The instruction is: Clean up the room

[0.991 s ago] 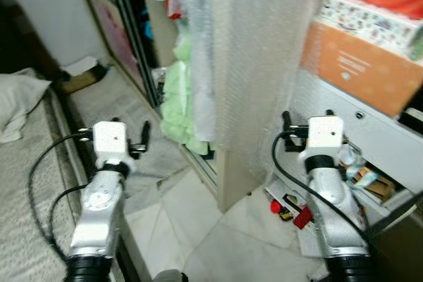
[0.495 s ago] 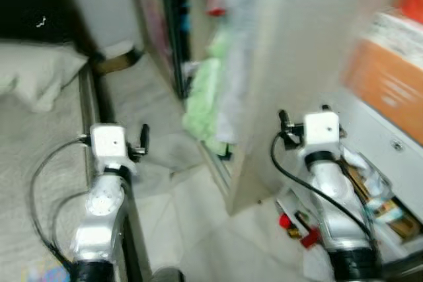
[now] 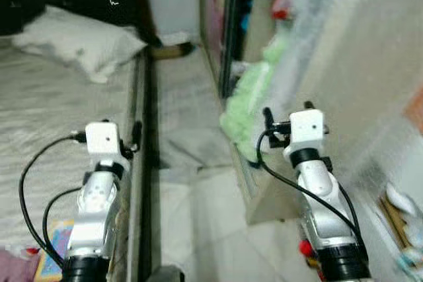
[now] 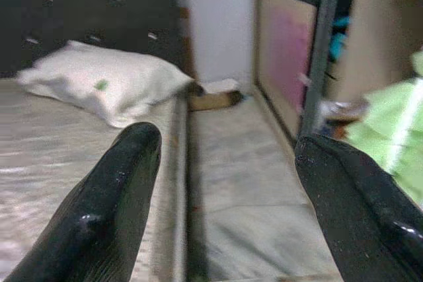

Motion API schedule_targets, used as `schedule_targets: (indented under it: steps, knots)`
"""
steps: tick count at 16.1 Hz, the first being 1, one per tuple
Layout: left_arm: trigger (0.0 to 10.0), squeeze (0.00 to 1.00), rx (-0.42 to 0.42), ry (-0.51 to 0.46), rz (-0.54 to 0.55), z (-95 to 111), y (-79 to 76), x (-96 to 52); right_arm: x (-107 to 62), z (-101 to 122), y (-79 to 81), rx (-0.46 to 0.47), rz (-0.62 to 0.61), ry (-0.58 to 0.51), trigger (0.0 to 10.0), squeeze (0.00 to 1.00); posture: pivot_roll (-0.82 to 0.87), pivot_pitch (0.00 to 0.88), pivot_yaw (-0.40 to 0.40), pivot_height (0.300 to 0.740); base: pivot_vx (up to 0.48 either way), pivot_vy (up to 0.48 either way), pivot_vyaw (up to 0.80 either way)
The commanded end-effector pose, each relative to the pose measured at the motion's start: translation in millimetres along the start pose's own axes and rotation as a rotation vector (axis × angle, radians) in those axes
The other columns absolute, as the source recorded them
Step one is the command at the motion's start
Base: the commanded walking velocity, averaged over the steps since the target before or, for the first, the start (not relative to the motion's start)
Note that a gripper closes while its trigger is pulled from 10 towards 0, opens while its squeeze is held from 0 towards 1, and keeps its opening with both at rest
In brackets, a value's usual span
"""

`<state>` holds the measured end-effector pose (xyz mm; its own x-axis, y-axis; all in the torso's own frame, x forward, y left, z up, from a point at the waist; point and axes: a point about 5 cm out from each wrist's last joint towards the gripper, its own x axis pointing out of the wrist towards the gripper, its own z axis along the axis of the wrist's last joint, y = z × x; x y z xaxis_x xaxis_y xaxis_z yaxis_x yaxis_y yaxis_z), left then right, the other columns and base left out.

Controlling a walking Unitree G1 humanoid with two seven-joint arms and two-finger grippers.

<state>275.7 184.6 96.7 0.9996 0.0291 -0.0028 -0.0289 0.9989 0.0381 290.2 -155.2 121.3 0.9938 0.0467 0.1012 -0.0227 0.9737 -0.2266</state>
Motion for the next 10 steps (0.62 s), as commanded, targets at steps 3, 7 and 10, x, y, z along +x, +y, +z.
schedule_targets:
  steps: [3,7,10]
  knots:
    - [10.0,0.0,0.004,0.003,-0.013,-1.4,-4.5,-1.2,-0.4,-1.2,-6.1,-0.009,-0.007,0.001,10.0,0.0,0.0,0.0,-0.012,0.74,0.0,0.0,0.8]
    - [10.0,0.0,0.003,0.002,-0.016,-1.7,-4.9,-0.9,-0.1,-1.5,-5.1,-0.006,0.002,0.001,10.0,0.0,0.0,0.0,-0.015,0.74,0.0,0.0,0.8]
    - [10.0,0.0,0.0,0.002,-0.017,-1.0,-5.6,0.0,0.6,-0.8,-5.6,-0.004,0.002,-0.001,10.0,0.0,0.0,0.0,-0.015,0.74,0.0,0.0,0.8]
